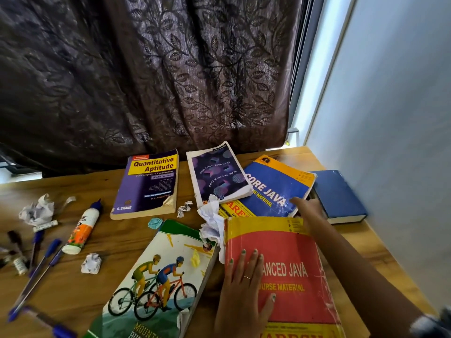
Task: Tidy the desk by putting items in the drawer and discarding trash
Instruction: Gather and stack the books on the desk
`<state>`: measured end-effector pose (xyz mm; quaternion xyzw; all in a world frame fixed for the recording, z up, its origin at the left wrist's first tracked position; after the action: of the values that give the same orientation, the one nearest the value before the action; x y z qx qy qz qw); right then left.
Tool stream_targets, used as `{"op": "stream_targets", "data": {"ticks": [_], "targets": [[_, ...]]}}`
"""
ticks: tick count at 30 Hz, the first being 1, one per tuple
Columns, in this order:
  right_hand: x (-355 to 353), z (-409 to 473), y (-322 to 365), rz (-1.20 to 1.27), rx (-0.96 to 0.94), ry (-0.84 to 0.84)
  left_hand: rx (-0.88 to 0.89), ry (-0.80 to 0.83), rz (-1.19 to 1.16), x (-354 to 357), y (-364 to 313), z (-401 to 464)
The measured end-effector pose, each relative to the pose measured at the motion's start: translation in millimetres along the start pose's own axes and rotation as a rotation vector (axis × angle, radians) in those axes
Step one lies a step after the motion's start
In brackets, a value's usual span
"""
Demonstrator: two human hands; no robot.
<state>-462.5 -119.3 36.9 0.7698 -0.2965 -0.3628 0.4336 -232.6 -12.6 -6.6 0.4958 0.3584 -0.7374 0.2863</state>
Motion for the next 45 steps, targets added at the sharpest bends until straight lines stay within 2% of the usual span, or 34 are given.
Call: {"op": "stream_targets", "data": {"ticks": [4,7,13,18,27,32,35,38,41,45], "targets": [[4,13,1,0.087,0.156,0.029,-0.002,-0.006,-0.013,3,0,-1],[8,17,4,0.066,0.163,0.047,-0.001,-0.013,0.005,5,1,-1],[11,10,14,-0.134,-0.236,-0.068,-0.013,-0.021,0.001,5,4,0],[14,2,45,-0.177,-0.423,-0.156,0.003,-0.032,-0.007,3,4,0],[-9,-27,117,0.033,-0.813,-0.328,0.079,-0.023,-0.032,6,3,1],[-29,-62,147,0.123,-1.037,-0.308,0.067,-0.024,-0.035,6,3,0],[-44,-76,141,0.111,-1.033,-0.253,0.061,-0.027,-0.045,5,4,1],[-65,-90,128,0.150,-0.980,-0.239,0.013,-0.098,-0.110,4,5,-1],[-91,-102,116,0.240,-0.908,-0.241,-0.111,-0.220,-0.301,6,10,-5],[-124,-109,107,0.379,-0.841,-0.294,-0.294,-0.273,-0.405,6,16,-7]]}}
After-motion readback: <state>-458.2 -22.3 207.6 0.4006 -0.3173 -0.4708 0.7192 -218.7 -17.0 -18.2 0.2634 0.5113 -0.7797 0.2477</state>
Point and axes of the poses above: each hand's wrist, its own z-axis towards the middle knuckle, its own x-axis out of the palm, y = z × x, the point moved 2 cm from there along z, towards the middle knuckle, and after that the axes turned 12 degrees about -y, right-handed, at the moved point
